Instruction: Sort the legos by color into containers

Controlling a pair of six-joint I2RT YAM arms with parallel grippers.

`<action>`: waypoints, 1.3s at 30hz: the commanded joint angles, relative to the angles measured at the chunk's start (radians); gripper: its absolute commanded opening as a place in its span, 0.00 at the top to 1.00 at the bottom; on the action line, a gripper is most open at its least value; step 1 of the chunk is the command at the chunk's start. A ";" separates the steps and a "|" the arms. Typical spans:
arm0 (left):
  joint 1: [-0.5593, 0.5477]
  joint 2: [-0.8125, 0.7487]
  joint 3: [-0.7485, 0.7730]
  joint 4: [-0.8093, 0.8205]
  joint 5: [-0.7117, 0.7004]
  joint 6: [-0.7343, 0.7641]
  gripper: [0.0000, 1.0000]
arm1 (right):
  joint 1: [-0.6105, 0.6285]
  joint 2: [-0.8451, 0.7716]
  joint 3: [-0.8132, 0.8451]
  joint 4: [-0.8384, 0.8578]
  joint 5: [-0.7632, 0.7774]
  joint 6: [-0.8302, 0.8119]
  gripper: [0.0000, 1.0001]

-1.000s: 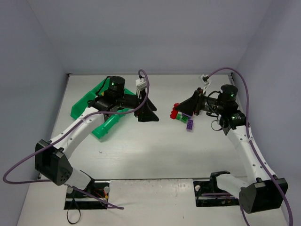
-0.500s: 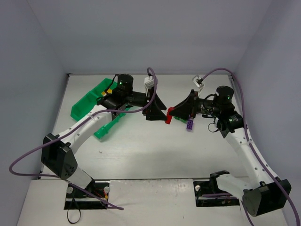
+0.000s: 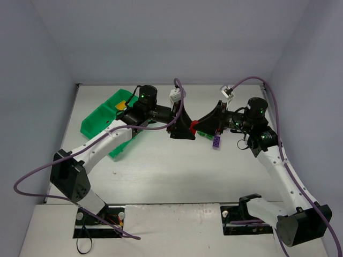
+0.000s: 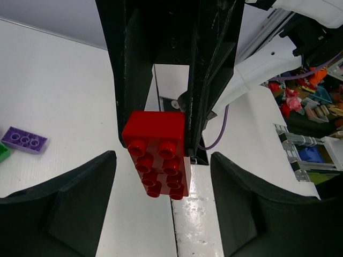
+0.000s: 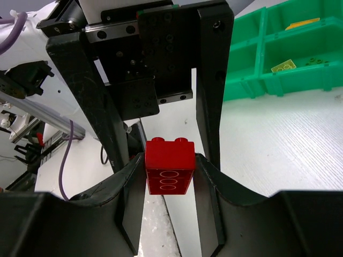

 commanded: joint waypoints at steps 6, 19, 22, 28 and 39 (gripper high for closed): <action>-0.007 0.003 0.074 0.101 0.055 -0.031 0.74 | 0.006 -0.018 0.030 0.092 -0.030 0.005 1.00; 0.042 -0.046 0.021 -0.063 -0.089 0.096 1.00 | -0.009 -0.032 -0.013 0.030 0.106 -0.032 0.07; 0.109 -0.083 -0.023 -0.159 -0.174 0.133 1.00 | -0.026 -0.032 -0.018 0.009 0.137 -0.038 0.05; 0.353 -0.190 -0.126 -0.294 -0.454 0.130 1.00 | -0.101 -0.028 -0.018 -0.057 0.221 -0.053 0.05; 0.760 -0.154 -0.048 -0.560 -1.039 0.173 1.00 | -0.132 0.017 -0.059 -0.074 0.223 -0.036 0.07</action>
